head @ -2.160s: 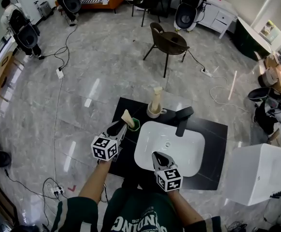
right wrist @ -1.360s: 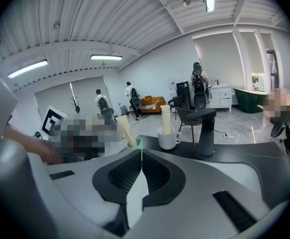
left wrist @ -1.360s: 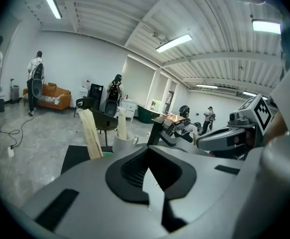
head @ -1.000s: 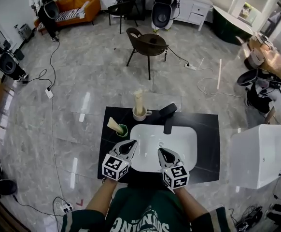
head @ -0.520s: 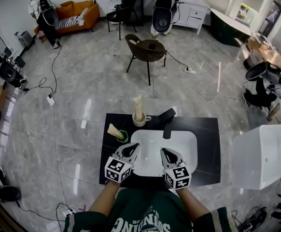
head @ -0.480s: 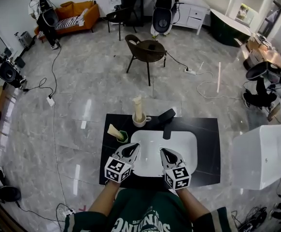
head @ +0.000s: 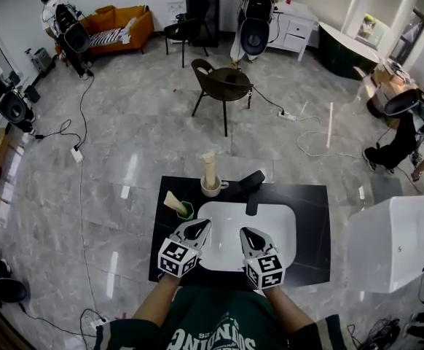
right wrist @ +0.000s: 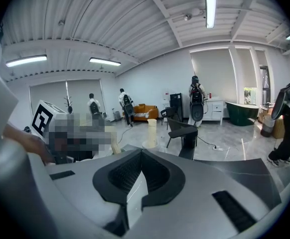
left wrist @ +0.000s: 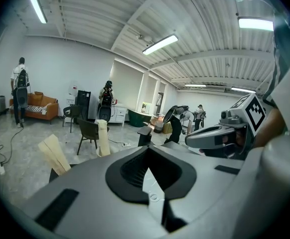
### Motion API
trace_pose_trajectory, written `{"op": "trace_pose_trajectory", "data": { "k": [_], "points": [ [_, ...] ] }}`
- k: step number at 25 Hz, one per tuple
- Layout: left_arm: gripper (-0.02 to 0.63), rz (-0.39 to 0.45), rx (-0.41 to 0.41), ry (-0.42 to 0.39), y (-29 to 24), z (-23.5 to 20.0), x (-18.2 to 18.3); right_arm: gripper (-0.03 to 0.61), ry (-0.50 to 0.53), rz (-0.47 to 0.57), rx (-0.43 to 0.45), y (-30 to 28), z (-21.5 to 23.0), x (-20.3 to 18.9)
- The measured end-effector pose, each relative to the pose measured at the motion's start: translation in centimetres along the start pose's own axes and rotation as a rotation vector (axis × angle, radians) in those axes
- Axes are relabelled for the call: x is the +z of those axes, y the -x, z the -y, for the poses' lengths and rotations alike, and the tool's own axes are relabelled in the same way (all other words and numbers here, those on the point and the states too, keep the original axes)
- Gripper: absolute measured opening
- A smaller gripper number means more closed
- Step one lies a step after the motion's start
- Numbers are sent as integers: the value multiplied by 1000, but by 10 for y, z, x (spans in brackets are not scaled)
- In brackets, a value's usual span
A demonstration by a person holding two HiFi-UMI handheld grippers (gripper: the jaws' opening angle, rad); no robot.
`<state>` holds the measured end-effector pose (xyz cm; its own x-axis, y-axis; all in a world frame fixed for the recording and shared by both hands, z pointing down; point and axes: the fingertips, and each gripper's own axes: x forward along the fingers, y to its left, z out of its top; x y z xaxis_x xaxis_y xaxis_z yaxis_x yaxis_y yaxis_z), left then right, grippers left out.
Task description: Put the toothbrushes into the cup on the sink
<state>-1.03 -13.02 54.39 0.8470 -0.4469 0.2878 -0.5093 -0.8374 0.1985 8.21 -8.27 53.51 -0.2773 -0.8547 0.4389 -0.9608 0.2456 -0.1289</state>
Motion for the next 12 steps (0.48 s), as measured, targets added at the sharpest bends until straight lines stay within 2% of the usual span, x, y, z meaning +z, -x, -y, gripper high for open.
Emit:
{"op": "trace_pose_trajectory", "data": {
  "k": [12],
  "points": [
    [9,-2,14,13,2,-11,0,38,4,-16,13,-6,-7,0]
  ]
}}
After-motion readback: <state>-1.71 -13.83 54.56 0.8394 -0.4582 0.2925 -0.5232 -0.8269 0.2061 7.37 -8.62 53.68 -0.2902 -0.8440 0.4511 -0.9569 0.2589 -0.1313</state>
